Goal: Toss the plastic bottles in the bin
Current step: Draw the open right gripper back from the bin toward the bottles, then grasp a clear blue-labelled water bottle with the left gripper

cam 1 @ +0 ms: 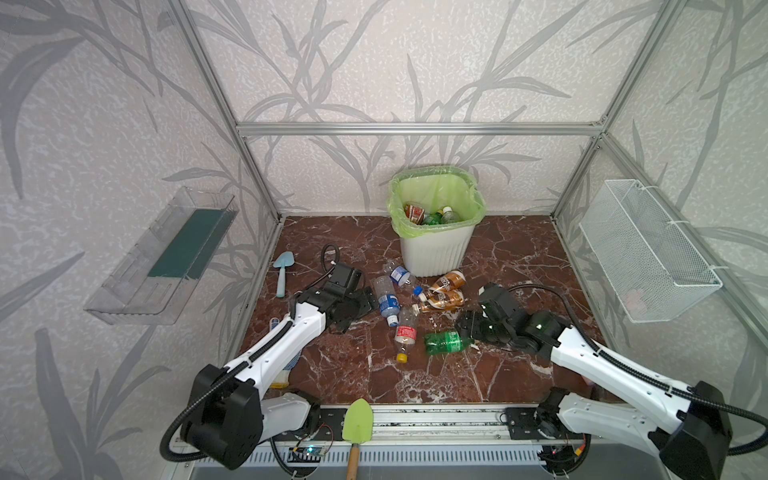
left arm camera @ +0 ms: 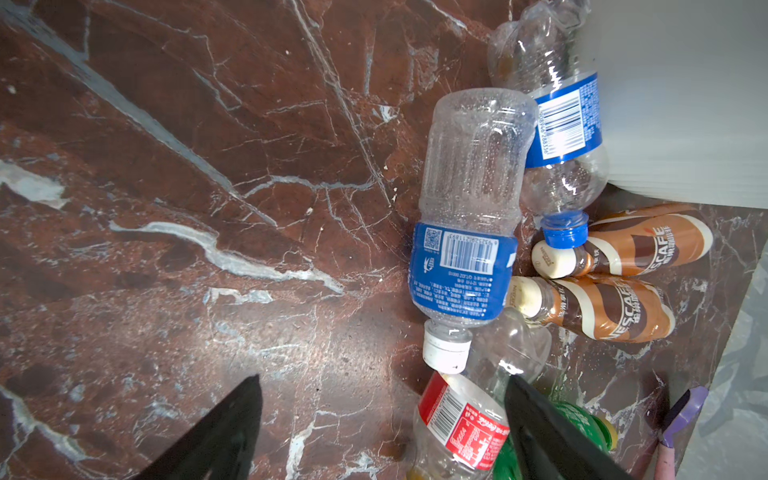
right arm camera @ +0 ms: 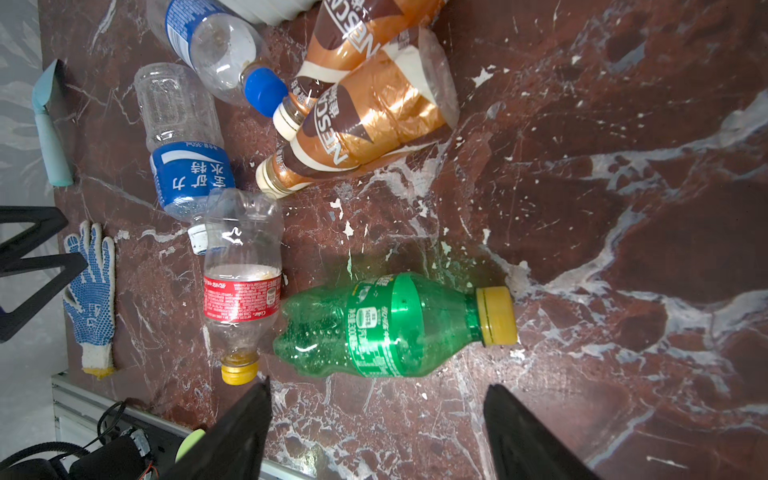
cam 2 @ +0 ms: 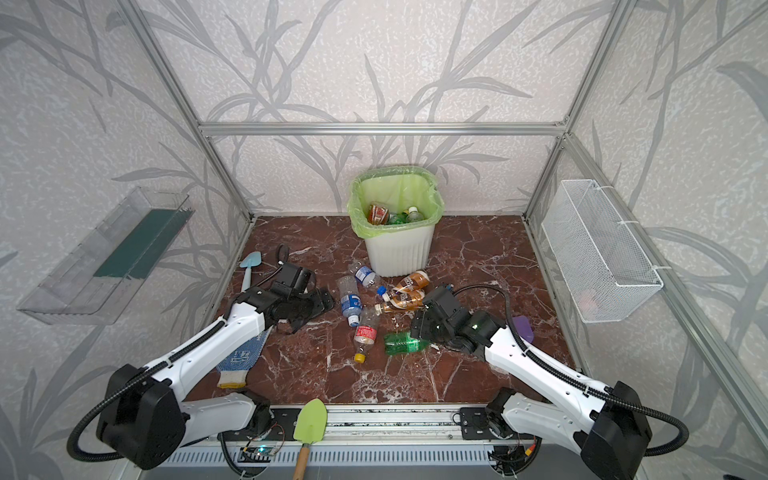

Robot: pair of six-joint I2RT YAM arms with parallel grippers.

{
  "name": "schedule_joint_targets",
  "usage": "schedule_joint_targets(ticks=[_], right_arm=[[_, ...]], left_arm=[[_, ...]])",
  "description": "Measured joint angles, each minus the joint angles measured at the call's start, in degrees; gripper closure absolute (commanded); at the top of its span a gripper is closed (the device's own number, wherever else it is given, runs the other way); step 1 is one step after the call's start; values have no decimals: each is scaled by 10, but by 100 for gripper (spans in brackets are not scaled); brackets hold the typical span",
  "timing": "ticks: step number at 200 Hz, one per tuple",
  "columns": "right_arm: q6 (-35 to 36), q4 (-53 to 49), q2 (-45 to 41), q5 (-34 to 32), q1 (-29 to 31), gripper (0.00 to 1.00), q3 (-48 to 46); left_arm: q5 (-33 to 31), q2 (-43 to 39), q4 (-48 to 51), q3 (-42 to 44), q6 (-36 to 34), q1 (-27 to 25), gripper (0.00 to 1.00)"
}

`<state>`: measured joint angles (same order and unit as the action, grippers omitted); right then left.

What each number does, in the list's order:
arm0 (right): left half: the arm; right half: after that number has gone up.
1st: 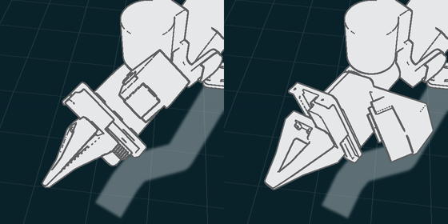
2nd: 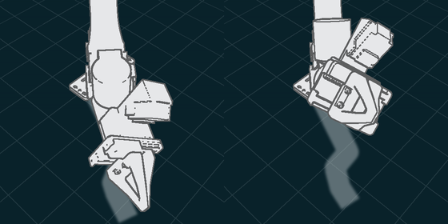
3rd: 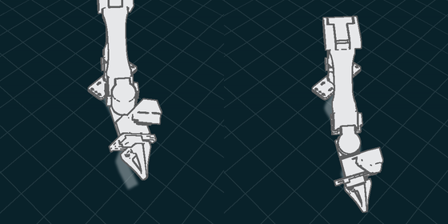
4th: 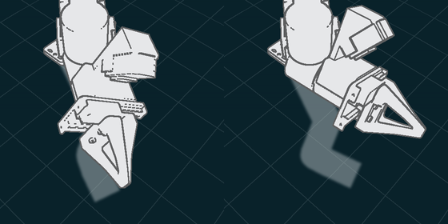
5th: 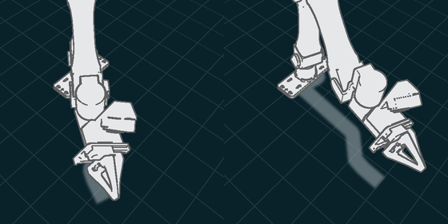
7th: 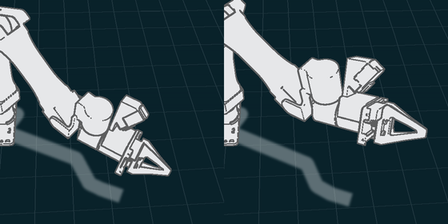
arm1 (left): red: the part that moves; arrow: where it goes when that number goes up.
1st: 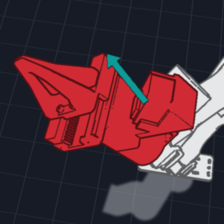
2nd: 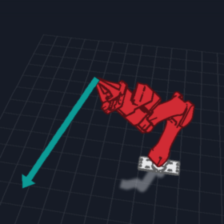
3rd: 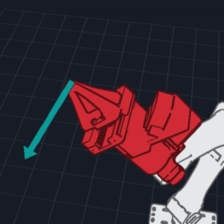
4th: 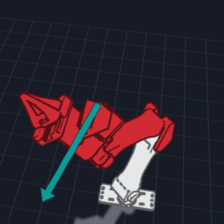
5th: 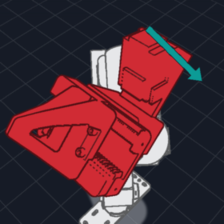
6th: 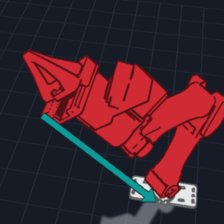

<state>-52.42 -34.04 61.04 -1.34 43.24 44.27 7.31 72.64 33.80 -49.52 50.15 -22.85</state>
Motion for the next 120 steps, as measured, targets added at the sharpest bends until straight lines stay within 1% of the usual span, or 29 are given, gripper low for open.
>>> schedule_joint_targets(ticks=[74, 120], right_arm=[[-17, -1, -21, 1, 0, 19, -10], [-20, -2, -25, 1, 3, 19, -10]], left_arm=[[5, 102, -49, -51, 0, -19, 11], [5, 166, -63, -96, -2, -23, 11]])
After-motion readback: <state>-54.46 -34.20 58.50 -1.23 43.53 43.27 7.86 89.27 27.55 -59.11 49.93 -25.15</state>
